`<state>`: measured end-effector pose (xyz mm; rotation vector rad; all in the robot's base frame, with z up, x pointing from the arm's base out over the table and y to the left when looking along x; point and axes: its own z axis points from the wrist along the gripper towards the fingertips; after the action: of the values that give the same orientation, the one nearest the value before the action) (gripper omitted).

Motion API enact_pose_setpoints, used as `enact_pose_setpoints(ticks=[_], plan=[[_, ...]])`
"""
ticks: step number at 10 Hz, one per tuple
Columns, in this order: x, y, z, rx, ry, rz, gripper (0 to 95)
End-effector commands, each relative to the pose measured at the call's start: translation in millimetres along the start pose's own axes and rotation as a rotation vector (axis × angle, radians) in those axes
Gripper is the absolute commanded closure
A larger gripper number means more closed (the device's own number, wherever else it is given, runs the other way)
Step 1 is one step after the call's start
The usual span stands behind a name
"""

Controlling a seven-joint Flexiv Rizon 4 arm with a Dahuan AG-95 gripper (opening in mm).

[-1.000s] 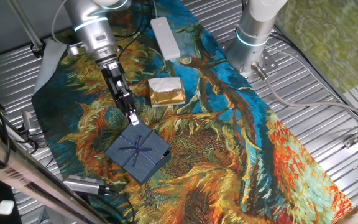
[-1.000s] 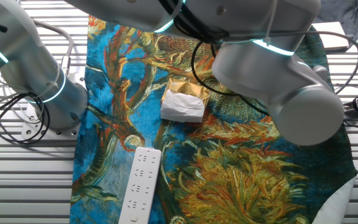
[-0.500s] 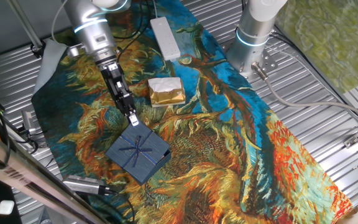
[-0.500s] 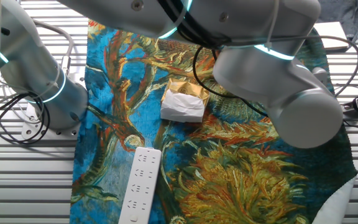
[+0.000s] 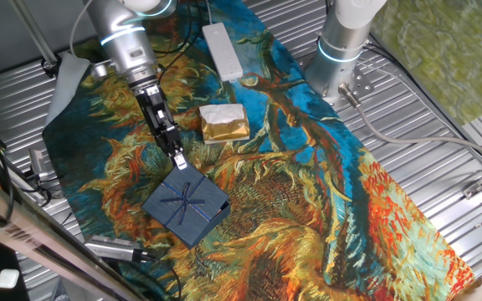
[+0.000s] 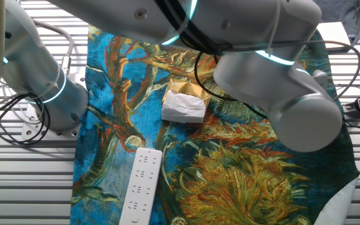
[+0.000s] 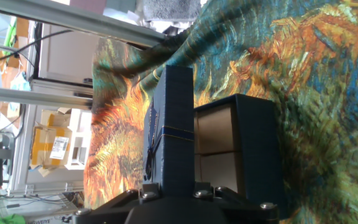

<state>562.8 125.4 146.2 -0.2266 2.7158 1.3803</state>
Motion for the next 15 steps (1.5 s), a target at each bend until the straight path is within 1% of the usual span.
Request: enact_pose_setpoints(ticks=[1,7,15], plan=[[-0.1,-1.4,0.4,-0.001,0.001,-0.002,95.0],[1.5,-7.9,0.5,-0.027,-0.004,-0.008,95.0],[2.4,-13.2,2.7,-0.051,-0.009,-0.021,95.0]])
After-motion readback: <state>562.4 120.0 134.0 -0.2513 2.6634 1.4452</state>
